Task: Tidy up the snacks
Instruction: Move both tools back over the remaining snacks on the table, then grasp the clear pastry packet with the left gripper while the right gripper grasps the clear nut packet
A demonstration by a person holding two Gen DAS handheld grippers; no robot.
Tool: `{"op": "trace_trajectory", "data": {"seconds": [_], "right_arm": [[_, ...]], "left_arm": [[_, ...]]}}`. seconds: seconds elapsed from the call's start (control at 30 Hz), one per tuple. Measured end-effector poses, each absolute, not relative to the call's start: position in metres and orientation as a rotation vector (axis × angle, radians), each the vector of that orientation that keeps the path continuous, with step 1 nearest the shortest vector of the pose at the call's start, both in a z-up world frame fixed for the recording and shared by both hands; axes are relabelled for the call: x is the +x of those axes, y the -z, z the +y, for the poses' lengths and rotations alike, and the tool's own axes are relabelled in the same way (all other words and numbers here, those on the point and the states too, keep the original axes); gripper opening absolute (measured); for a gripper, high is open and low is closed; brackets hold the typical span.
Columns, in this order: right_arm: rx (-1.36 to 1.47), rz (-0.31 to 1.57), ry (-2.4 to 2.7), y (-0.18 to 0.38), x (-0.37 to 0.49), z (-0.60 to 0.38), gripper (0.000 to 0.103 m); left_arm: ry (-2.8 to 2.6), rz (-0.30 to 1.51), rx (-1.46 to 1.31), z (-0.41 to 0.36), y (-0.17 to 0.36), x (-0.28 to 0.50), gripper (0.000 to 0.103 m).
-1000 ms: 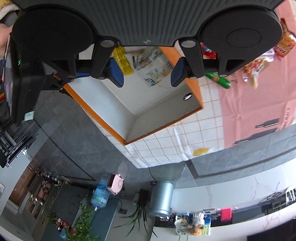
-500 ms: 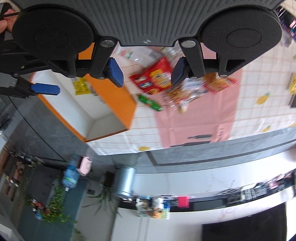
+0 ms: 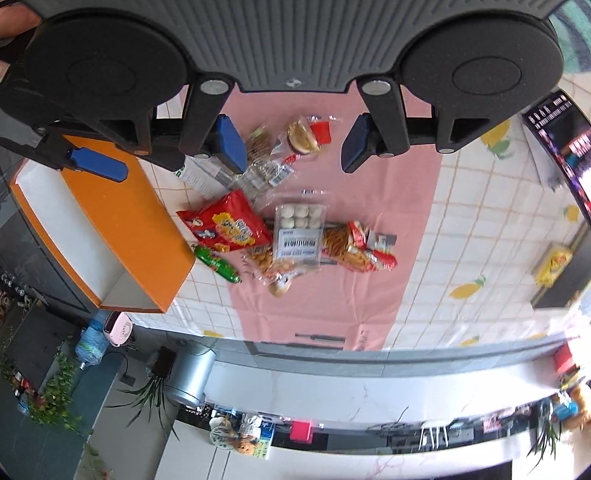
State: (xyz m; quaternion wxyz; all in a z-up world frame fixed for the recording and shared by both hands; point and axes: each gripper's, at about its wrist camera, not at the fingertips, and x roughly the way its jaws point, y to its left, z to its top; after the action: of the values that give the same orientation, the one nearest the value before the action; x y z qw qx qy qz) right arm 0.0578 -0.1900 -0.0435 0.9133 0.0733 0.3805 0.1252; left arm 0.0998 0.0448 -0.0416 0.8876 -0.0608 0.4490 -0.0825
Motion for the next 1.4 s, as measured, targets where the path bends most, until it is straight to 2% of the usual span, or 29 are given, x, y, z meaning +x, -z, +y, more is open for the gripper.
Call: {"op": "trace_trajectory", "data": {"seconds": [0.3,0.6,0.9,1.1,1.2,1.4], "right_arm": [[0.046,0.818,-0.283,0.076,0.067,-0.170,0.076],[-0.230,0.833,-0.414,0.104,0.087,-0.144,0.075],[-0.260,0.890,-0.482,0.129,0.113,-0.129,0.075],[-0.266,0.886,-0.493,0.136,0.119,-0.122,0.069],[-0.269,0.890,-0.499,0.136,0.120,-0.120,0.057],[-0.247,0.899,-0.495,0.135,0.118,-0.128,0.056]], "left_arm": [[0.223,0.981,-0.183,0.048,0.084,0.111,0.069],[0.307,1.058,-0.059,0.045,0.098,0.123,0.069],[0.307,1.133,-0.049,0.049,0.109,0.136,0.069],[0.315,1.141,-0.068,0.052,0.114,0.141,0.069],[0.317,1.139,-0.073,0.054,0.116,0.142,0.070],[0.334,1.139,-0.056,0.051,0.123,0.147,0.070]]}}
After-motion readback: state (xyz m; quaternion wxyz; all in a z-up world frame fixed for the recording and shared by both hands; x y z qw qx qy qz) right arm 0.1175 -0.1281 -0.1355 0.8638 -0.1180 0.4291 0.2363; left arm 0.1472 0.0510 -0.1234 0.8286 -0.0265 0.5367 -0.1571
